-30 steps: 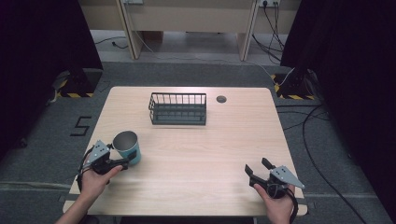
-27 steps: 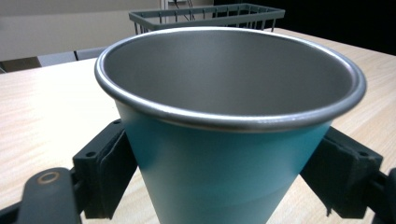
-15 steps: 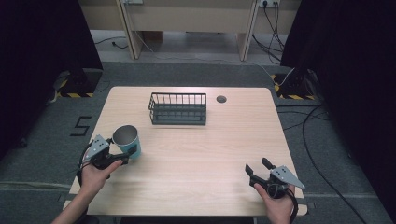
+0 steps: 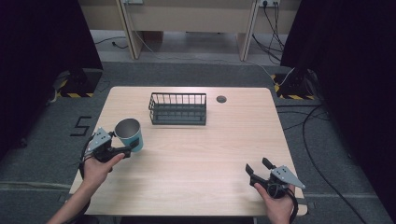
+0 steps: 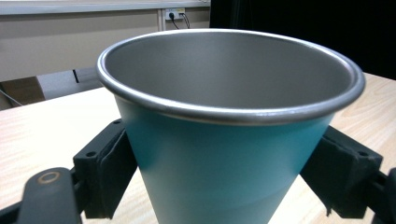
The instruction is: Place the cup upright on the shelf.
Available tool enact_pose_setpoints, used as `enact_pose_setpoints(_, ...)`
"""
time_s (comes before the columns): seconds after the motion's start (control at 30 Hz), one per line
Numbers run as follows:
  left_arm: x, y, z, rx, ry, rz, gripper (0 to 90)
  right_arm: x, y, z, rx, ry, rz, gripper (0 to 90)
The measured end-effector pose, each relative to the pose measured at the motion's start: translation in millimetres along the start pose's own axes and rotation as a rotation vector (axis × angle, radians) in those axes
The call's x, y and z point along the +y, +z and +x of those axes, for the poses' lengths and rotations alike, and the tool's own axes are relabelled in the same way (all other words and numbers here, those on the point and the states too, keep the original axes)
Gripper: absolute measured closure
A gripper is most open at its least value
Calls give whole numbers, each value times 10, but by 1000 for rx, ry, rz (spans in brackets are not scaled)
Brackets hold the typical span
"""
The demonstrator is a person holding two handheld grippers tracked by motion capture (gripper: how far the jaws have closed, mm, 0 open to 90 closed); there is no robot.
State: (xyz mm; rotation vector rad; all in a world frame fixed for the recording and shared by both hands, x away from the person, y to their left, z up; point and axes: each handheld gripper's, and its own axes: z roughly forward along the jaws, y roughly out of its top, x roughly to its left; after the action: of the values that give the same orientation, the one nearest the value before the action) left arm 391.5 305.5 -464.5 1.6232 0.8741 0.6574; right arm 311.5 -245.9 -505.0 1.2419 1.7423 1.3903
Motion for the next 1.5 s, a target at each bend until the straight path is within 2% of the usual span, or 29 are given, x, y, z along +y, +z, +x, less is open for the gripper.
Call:
enact_pose_setpoints(0.47, 200, 195, -25, -21, 17, -18, 163, -4, 1, 2, 0, 6, 5, 253)
enact_pose_setpoints(1.5, 489, 557, -41, -34, 30, -46, 163, -16, 5, -4, -6, 3, 0, 248)
